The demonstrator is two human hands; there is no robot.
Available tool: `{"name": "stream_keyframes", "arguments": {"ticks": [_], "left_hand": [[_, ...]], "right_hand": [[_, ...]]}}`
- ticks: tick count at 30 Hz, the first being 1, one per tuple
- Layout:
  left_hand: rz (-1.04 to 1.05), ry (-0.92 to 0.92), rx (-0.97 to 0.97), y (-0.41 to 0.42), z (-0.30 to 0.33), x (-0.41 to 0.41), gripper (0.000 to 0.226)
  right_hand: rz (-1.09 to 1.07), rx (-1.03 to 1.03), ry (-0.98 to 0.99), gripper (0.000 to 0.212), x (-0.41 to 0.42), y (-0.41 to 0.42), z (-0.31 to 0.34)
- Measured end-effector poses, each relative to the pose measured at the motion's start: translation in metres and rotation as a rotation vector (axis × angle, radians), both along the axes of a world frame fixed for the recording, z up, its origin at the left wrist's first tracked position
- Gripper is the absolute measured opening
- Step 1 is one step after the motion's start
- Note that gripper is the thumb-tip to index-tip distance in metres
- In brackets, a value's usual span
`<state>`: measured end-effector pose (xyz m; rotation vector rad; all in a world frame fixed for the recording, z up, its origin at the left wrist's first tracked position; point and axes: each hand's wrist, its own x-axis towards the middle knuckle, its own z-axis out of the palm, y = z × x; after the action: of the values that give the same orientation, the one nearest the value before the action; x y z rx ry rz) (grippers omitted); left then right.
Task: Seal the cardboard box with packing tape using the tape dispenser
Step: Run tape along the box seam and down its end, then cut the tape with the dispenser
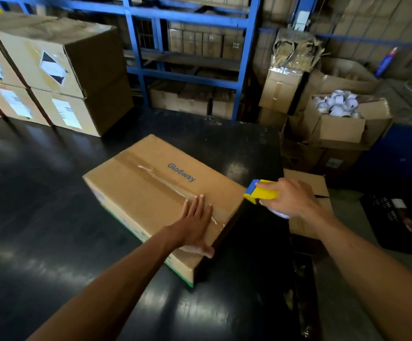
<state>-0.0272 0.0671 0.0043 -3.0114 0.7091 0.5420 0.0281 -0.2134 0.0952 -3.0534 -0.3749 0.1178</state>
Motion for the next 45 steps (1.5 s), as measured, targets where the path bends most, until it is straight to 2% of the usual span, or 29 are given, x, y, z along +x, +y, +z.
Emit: {"name": "stream_keyframes", "arguments": {"ticks": [4,9,16,22,25,27,28,29,31,32,33,34,36,38,45], "left_hand": [[-0.26,0.057,0.028,0.032,0.004,-0.02,0.144],[-0.359,0.099,0.103,0.057,0.012,-0.033,0.143],[-0.387,0.045,0.175,0.072,0.016,-0.04,0.135],[-0.403,0.046,0.166,0.088,0.023,-0.037,0.131],[-0.36,0.049,0.154,0.092,0.026,-0.045,0.122],[-0.277,0.063,-0.016,0.088,0.031,-0.061,0.104],[-0.159,0.108,-0.252,0.085,0.033,-0.071,0.089],[0.05,0.185,-0.559,0.082,0.038,-0.083,0.07],[0.533,0.472,-1.105,0.077,0.055,-0.105,0.039],[0.694,0.683,-1.297,0.077,0.063,-0.113,0.04],[0.785,0.877,-1.442,0.077,0.068,-0.12,0.05],[0.807,0.991,-1.548,0.079,0.073,-0.127,0.059],[0.794,1.007,-1.642,0.086,0.081,-0.142,0.065],[0.833,0.956,-1.666,0.093,0.078,-0.153,0.06],[1.247,0.961,-1.754,0.118,0.051,-0.17,0.029]], "right_hand": [[-0.146,0.263,0.01,0.055,-0.031,0.006,0.001],[-0.175,0.547,0.1,0.054,-0.067,0.029,0.009],[-0.199,0.73,0.134,0.056,-0.108,0.073,0.017],[-0.233,0.758,0.157,0.062,-0.137,0.101,0.017],[-0.26,0.8,0.156,0.063,-0.156,0.111,0.018],[-0.242,0.811,0.131,0.057,-0.172,0.116,0.018],[-0.218,0.811,0.06,0.055,-0.181,0.118,0.016],[-0.178,0.824,-0.044,0.054,-0.191,0.12,0.014],[-0.042,0.84,-0.274,0.058,-0.209,0.122,0.005],[0.029,0.796,-0.359,0.06,-0.218,0.124,0.0],[0.082,0.721,-0.409,0.061,-0.225,0.127,-0.005],[0.116,0.647,-0.433,0.063,-0.23,0.131,-0.011],[0.136,0.582,-0.431,0.065,-0.236,0.139,-0.023],[0.142,0.612,-0.389,0.066,-0.24,0.147,-0.034],[0.206,0.698,-0.283,0.056,-0.248,0.187,-0.035]]}}
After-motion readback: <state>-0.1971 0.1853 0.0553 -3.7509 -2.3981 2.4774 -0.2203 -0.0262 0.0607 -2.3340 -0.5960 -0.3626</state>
